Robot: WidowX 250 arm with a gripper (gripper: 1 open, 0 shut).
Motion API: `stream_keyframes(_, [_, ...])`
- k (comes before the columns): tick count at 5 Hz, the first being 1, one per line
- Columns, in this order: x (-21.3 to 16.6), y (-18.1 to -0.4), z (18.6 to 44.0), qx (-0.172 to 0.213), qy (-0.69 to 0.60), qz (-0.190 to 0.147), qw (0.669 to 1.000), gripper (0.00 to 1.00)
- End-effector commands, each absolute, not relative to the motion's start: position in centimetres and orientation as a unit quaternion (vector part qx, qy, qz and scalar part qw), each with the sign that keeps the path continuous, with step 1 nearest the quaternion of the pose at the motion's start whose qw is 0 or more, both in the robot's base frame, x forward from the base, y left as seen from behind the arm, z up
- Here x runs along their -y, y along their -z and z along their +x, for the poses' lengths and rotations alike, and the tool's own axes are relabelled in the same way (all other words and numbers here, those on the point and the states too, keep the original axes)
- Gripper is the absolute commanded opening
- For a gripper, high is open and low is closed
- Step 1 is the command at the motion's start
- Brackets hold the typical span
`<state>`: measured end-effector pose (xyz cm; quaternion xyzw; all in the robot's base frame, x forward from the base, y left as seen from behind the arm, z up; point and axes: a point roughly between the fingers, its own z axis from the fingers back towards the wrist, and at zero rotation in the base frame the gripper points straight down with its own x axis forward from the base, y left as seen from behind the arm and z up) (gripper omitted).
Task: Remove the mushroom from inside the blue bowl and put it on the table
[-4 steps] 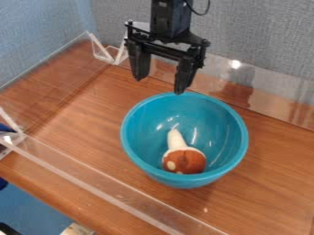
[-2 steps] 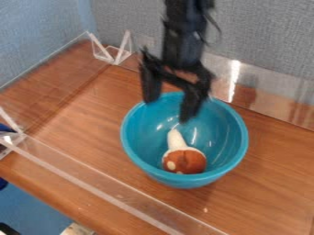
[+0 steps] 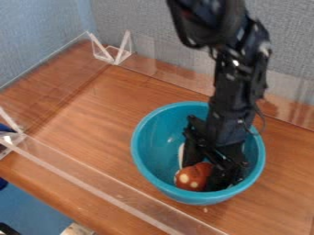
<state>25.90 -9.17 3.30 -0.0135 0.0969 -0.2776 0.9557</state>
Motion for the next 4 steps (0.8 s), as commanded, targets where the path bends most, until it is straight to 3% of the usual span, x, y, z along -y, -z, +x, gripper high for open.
stream_keyframes(1, [10.1, -3.2, 26.0, -0.071, 0.292, -0.009, 0.954, 0.00])
stream_keyframes(3, [10.1, -5.2, 25.7, -0.068, 0.298, -0.006, 0.952, 0.00])
stream_keyframes(4, [8.8, -5.0, 26.4, -0.068, 0.323, -0.002, 0.944, 0.00])
